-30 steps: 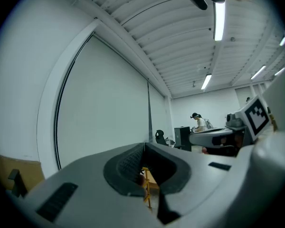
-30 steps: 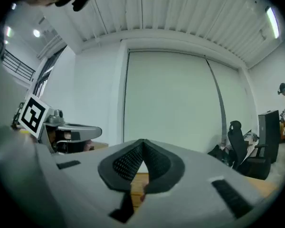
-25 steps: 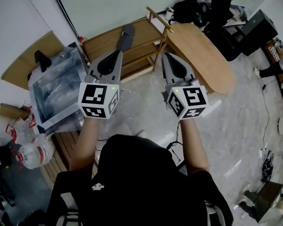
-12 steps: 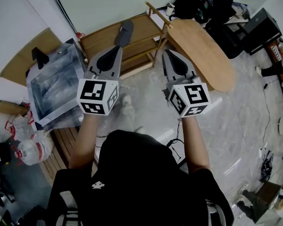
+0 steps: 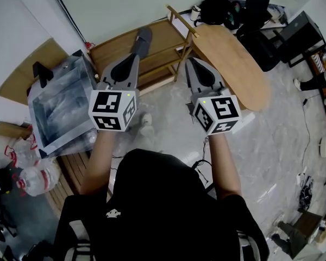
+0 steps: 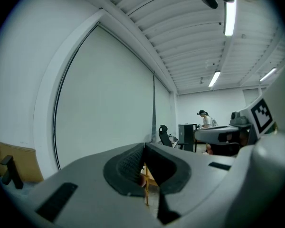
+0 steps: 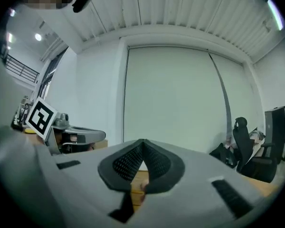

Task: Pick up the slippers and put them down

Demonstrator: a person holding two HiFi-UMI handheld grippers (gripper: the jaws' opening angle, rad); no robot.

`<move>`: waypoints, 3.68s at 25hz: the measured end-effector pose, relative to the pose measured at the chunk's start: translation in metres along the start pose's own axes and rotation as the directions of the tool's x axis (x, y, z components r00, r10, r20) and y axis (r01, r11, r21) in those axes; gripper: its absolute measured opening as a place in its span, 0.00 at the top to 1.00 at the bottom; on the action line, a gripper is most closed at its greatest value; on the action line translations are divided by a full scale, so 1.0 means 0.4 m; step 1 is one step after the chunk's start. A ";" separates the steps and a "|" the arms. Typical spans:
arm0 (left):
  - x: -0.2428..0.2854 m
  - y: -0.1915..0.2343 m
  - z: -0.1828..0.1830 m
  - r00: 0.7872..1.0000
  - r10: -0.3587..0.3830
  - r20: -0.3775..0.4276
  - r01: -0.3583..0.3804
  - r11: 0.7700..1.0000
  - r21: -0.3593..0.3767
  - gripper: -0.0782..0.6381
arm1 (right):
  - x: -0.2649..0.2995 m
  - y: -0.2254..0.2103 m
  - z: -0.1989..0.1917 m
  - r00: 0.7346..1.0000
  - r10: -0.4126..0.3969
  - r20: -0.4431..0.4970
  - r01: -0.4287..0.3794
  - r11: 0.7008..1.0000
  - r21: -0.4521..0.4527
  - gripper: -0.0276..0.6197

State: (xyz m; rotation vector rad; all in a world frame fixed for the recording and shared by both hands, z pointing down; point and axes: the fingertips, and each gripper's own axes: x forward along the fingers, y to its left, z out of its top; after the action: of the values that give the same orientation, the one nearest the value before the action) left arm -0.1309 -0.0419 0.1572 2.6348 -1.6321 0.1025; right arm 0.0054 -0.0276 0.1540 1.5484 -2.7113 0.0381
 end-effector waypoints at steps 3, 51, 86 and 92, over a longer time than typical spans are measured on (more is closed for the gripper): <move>0.046 0.034 0.000 1.000 0.001 -0.005 -0.002 1.000 -0.004 0.88 | 0.049 -0.015 -0.005 1.000 -0.001 -0.009 0.001 1.000 -0.010 0.98; 0.698 0.517 -0.134 0.981 -0.131 -0.144 0.117 0.988 -0.106 0.88 | 0.812 -0.268 -0.132 0.982 -0.074 -0.176 0.079 0.997 0.021 0.98; 0.852 0.509 -0.590 0.890 -0.104 -0.445 -0.011 0.968 -0.249 0.88 | 1.020 -0.443 -0.490 0.916 0.093 -0.391 -0.022 0.983 0.182 0.98; 0.883 0.507 -0.655 0.866 -0.127 -0.484 -0.005 0.965 -0.262 0.88 | 1.047 -0.454 -0.568 0.896 0.124 -0.427 -0.035 0.977 0.211 0.98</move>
State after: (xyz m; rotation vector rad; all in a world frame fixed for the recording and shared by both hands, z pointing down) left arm -0.1646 -0.4295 0.4459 2.2127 -1.2857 0.4906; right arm -0.0498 -0.4735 0.3954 1.2687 -2.4585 0.6019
